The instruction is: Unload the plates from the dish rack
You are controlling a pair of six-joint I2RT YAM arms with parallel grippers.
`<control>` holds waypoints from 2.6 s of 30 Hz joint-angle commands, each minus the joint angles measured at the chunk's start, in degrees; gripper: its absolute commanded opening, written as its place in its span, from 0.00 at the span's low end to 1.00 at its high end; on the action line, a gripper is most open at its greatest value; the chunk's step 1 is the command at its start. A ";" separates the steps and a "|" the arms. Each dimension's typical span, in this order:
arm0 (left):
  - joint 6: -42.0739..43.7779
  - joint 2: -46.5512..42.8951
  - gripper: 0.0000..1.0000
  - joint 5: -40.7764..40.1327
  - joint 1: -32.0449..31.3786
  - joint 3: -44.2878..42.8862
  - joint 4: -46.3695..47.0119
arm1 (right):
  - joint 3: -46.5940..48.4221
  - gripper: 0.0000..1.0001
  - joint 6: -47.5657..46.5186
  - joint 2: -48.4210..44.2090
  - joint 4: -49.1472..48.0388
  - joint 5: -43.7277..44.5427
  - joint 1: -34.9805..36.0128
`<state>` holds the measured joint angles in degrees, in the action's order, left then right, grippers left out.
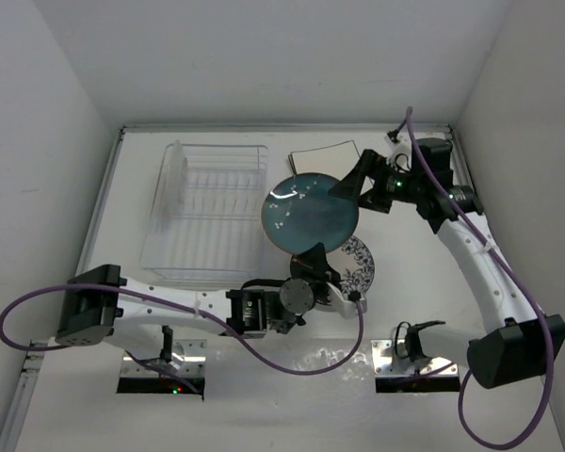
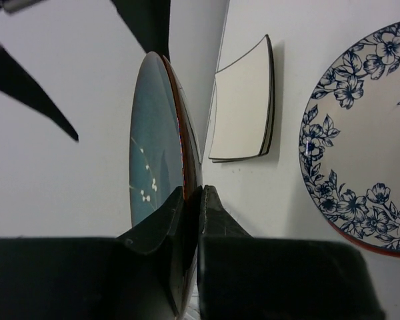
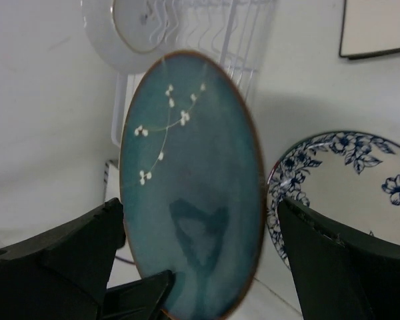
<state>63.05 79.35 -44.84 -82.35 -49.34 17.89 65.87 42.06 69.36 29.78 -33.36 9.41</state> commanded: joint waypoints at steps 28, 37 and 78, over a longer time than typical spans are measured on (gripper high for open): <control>-41.57 3.09 1.00 -14.92 -12.22 -9.54 -45.98 | -23.76 0.00 -7.61 -15.22 -9.48 3.65 -11.78; -67.68 -5.68 1.00 -29.31 -12.67 -9.54 -61.83 | -32.72 0.00 -9.89 -14.79 -12.37 -2.48 -12.22; -81.94 -11.24 1.00 19.26 64.66 -26.60 -46.38 | -18.05 0.99 -12.18 3.51 4.67 42.93 14.85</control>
<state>-18.52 67.83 -31.70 -21.67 -74.37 -32.12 46.04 28.80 77.14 33.61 5.08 24.14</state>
